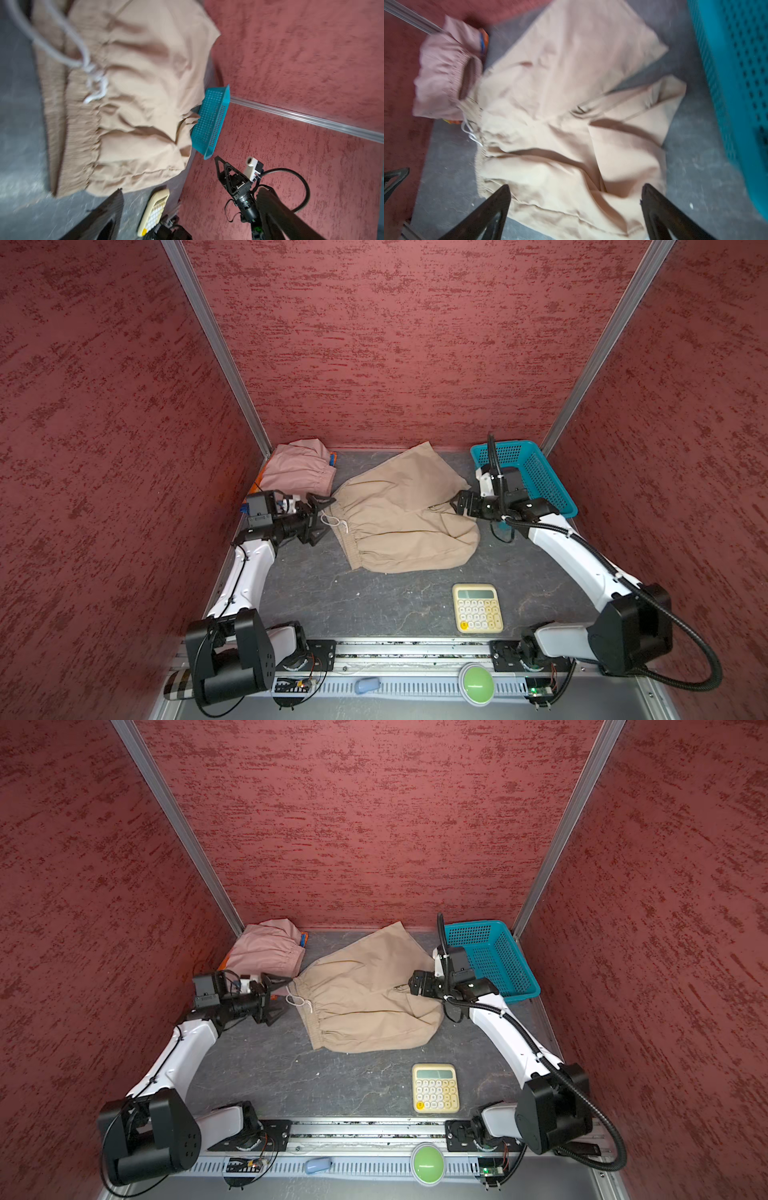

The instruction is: Fold and stack the shorts

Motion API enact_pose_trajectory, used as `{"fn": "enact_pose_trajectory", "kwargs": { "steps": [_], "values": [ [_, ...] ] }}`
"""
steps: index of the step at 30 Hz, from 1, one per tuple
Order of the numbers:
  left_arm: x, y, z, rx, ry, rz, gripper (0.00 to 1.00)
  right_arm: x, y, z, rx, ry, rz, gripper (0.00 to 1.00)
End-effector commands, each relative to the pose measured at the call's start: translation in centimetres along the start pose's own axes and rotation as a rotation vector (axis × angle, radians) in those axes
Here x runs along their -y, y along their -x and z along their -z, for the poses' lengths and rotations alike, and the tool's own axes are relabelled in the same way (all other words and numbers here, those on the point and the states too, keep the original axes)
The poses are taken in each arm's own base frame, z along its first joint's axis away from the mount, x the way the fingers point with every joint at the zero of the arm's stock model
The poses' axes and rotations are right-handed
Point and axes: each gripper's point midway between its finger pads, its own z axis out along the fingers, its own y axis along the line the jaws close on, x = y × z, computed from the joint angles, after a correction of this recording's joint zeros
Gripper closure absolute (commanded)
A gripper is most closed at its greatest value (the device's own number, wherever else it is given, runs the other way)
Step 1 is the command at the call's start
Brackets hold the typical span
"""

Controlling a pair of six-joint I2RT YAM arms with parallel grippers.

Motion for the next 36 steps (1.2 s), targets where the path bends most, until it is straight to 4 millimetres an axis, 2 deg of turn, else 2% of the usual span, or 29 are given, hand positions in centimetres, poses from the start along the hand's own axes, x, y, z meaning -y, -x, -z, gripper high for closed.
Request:
{"fn": "enact_pose_trajectory", "kwargs": {
  "steps": [1, 4, 6, 9, 11, 14, 17, 18, 20, 22, 24, 27, 30, 34, 36],
  "values": [
    [0.1, 3.5, -1.2, 0.067, 0.022, -0.022, 0.00, 0.3, 2.0, -3.1, -0.022, -0.037, -0.006, 0.01],
    [-0.7, 6.0, -4.1, 0.050, 0.060, -0.016, 0.01, -0.6, 4.0, -8.4, -0.052, 0.027, -0.046, 0.01],
    [-2.1, 7.5, -5.7, 0.041, 0.135, -0.022, 0.00, -1.2, 5.1, -11.4, -0.070, 0.070, -0.071, 0.01],
    [-3.9, 8.9, -8.0, 0.014, 0.211, -0.020, 0.01, -1.3, 5.9, -14.8, -0.116, 0.077, -0.080, 0.01],
    [-4.0, 9.1, -9.1, 0.003, 0.266, -0.051, 0.01, -1.4, 6.2, -15.8, -0.118, 0.082, -0.077, 0.01],
    [-3.2, 9.4, -10.5, 0.015, 0.425, -0.221, 0.01, -1.1, 6.3, -16.7, -0.112, 0.082, -0.074, 0.01],
    [-3.7, 9.2, -11.5, 0.060, 0.632, -0.320, 0.01, -0.9, 6.0, -17.7, -0.126, 0.086, -0.068, 0.01],
    [-4.4, 9.1, -11.7, 0.096, 0.650, -0.241, 0.01, -1.0, 6.0, -17.8, -0.125, 0.092, -0.067, 0.01],
    [-5.3, 8.1, -12.8, 0.129, 0.524, 0.018, 0.01, -1.0, 6.0, -17.9, -0.122, 0.098, -0.063, 0.01],
    [-3.9, 7.4, -13.9, 0.229, 0.390, 0.125, 0.01, -1.1, 6.1, -18.0, -0.119, 0.099, -0.054, 0.01],
    [-1.5, 7.2, -14.0, 0.348, 0.365, 0.173, 0.01, -1.1, 6.2, -18.0, -0.116, 0.098, -0.044, 0.01],
    [-0.3, 6.7, -13.0, 0.485, 0.487, 0.364, 0.01, -1.4, 6.3, -17.6, -0.106, 0.112, -0.035, 0.01],
    [0.4, 6.9, -13.2, 0.557, 0.573, 0.480, 0.01, -1.5, 6.3, -17.2, -0.094, 0.126, -0.030, 0.01],
    [-1.2, 7.3, -14.1, 0.614, 0.646, 0.700, 0.01, -1.9, 6.1, -16.8, -0.075, 0.153, -0.035, 0.01],
    [-2.3, 7.6, -13.9, 0.678, 0.683, 0.777, 0.01, -1.9, 5.9, -16.6, -0.070, 0.162, -0.037, 0.01]
  ]
}}
